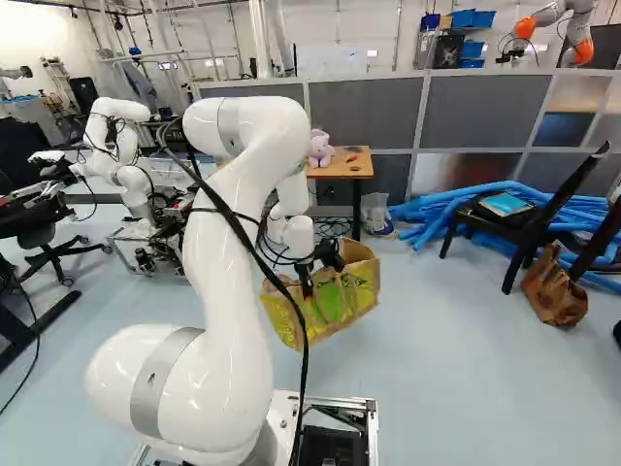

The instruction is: Pick up the bag on the ground and place it on the table

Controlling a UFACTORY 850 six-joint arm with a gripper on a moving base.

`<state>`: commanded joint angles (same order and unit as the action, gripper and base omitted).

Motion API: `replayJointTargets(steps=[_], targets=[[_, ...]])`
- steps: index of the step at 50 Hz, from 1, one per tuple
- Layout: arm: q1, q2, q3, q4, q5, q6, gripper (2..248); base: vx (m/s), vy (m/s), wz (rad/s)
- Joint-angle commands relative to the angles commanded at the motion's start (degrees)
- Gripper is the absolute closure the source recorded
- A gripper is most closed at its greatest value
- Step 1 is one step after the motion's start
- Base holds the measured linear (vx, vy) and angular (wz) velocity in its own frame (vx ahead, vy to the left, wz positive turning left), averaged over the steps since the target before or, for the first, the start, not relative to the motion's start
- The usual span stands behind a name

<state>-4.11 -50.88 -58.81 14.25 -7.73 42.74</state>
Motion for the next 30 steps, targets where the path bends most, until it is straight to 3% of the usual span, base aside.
replayJointTargets(steps=[30], targets=[[0.0,7.1,4.4,0.0,0.0,0.0,228,0.0,0.0,0.0]])
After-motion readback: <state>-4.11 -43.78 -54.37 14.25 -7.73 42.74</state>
